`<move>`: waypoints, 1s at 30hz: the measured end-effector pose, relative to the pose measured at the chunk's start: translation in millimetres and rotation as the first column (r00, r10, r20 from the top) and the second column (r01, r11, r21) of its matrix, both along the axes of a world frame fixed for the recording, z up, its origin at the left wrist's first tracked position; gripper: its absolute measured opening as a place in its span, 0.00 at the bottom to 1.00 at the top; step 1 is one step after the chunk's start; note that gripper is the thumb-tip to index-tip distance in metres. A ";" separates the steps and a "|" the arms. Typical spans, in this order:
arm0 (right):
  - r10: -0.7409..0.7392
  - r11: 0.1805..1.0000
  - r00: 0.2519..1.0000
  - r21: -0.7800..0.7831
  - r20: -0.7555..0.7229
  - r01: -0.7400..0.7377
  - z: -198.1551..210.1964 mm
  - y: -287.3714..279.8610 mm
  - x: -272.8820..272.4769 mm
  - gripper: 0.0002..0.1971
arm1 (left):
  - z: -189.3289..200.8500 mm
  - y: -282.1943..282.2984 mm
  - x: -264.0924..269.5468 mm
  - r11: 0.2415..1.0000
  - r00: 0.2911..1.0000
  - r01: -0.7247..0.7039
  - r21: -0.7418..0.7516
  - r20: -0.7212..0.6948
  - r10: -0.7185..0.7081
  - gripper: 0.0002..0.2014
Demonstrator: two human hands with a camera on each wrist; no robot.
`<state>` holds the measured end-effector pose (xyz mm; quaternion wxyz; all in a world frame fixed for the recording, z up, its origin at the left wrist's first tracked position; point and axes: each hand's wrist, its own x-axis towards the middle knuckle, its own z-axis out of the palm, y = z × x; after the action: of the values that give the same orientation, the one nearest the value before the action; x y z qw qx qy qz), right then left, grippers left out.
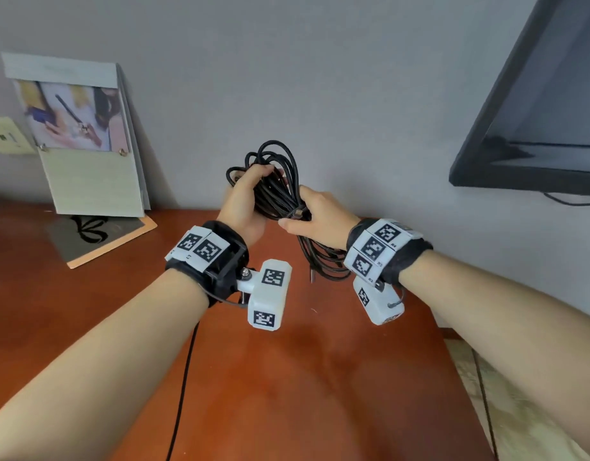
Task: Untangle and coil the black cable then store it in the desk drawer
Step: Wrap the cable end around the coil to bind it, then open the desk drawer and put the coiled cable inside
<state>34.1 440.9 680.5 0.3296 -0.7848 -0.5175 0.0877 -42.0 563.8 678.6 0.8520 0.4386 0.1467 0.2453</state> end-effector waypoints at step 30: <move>-0.167 0.983 0.972 0.098 0.164 0.153 235.1 -99.0 16.3 0.15 | 237.1 -76.6 3.2 0.939 0.997 0.069 0.336 -0.051 -0.055 0.23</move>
<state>50.4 342.0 915.6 0.3227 -0.8140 -0.4821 -0.0289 -38.8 487.1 915.6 0.7684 0.5874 0.1059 0.2309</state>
